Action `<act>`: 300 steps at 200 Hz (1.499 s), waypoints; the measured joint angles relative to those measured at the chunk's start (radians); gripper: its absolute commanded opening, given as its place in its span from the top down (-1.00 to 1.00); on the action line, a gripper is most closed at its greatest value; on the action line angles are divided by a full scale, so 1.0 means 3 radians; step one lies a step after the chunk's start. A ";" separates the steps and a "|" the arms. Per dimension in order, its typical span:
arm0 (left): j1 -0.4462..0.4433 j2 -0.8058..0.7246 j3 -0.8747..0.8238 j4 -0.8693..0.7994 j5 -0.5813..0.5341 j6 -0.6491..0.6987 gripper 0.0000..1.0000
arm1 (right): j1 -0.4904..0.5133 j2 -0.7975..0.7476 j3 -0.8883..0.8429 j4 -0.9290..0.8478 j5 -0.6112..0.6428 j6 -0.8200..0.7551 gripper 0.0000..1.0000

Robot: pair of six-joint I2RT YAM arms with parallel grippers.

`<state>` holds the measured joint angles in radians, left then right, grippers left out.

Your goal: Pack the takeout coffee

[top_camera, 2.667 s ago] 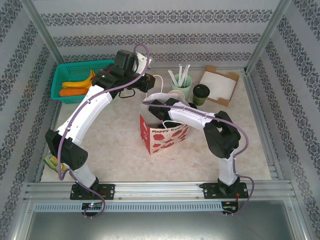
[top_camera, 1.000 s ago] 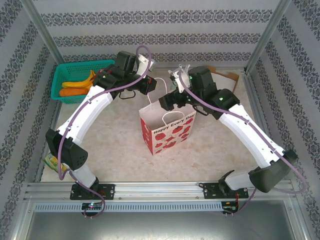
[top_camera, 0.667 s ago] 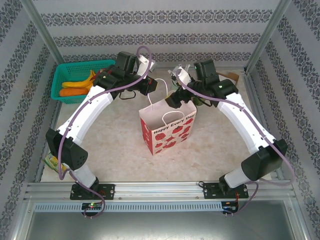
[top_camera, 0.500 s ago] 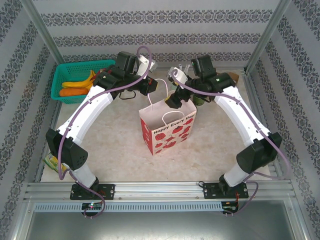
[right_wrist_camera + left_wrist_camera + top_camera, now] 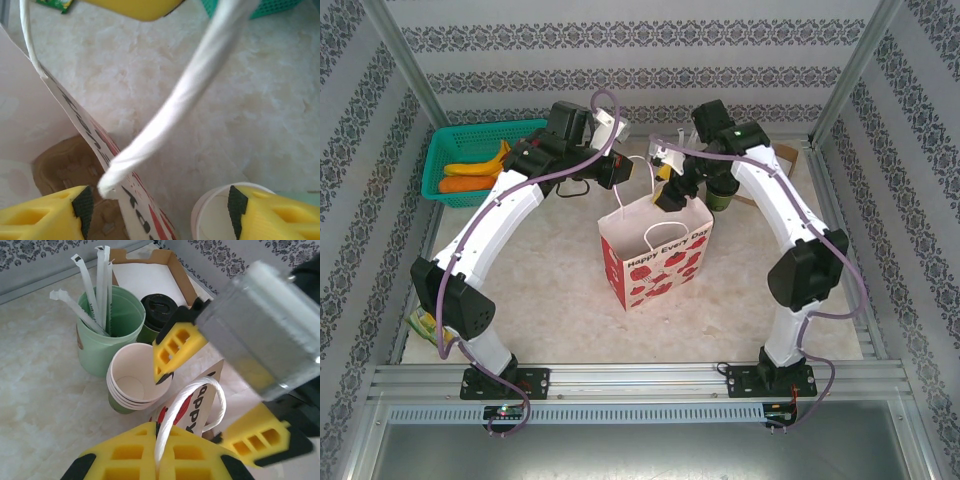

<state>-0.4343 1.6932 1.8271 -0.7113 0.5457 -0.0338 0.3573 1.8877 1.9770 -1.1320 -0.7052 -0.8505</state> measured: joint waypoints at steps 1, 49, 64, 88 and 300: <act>0.0000 0.0000 0.0000 0.0000 0.0003 0.0001 0.95 | -0.0001 0.0009 0.0010 -0.0006 -0.0004 -0.0008 -0.27; 0.0017 -0.0004 0.0000 0.0000 0.0178 0.0000 0.87 | -0.0005 0.0080 0.0080 -0.0155 -0.0331 -0.0028 0.32; 0.0018 -0.0024 0.0000 -0.0001 0.0243 0.0000 0.85 | -0.0005 0.0080 0.0083 -0.0195 -0.0385 0.0037 0.56; 0.0038 -0.0114 -0.0008 0.0000 0.0308 -0.0003 0.84 | -0.0004 0.0066 0.0083 -0.0231 -0.0413 0.0094 0.78; 0.0511 -0.1503 -0.0889 0.0149 -0.2394 -0.1161 -0.99 | 0.1096 -0.1139 -0.1409 0.1474 0.2378 0.4012 1.00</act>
<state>-0.2810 1.2423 1.5604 -0.6666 -0.1726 -0.3820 0.6861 1.5459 1.5543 -0.6899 0.0082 0.3531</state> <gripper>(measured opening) 0.994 0.063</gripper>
